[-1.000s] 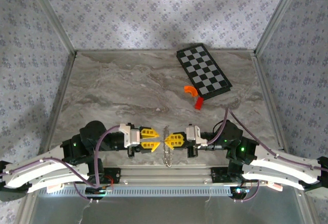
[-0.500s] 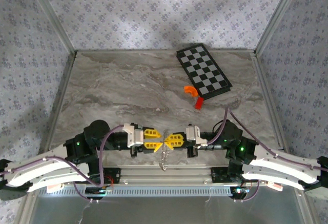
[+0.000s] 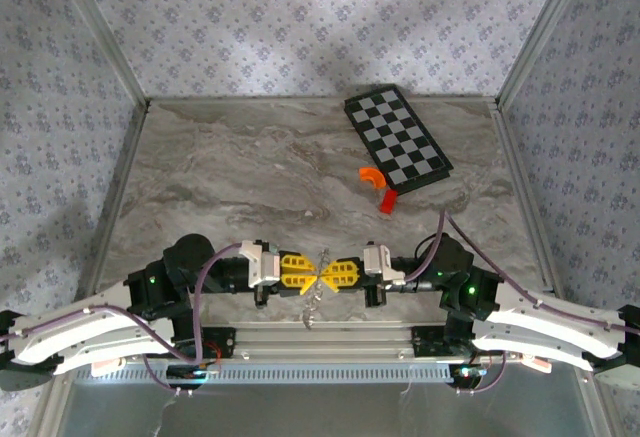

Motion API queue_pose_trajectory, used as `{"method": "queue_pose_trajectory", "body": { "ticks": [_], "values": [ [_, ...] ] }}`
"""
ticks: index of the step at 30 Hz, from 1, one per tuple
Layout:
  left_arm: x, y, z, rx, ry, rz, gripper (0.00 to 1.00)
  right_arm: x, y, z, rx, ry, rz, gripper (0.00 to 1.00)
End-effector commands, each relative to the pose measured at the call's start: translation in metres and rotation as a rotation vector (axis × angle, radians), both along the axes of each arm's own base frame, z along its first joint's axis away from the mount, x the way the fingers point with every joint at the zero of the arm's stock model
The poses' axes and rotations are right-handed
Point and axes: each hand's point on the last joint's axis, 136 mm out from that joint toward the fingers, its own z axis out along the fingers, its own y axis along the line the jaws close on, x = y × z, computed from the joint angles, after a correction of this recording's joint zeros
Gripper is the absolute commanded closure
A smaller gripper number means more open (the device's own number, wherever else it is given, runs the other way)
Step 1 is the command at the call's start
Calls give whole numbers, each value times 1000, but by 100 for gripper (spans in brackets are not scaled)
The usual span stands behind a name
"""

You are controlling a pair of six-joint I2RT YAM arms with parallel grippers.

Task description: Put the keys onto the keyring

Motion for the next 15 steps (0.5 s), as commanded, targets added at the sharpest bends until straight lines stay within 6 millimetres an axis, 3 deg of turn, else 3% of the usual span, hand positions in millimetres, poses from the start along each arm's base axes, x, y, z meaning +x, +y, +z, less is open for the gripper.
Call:
{"method": "queue_pose_trajectory", "body": {
  "ticks": [1, 15],
  "values": [
    [-7, 3, 15, -56, -12, -28, 82, -5, -5, 23, 83, -19, 26, 100],
    [-9, 4, 23, -88, -15, -42, 86, -5, -4, 19, 77, -15, 30, 100]
  ]
}}
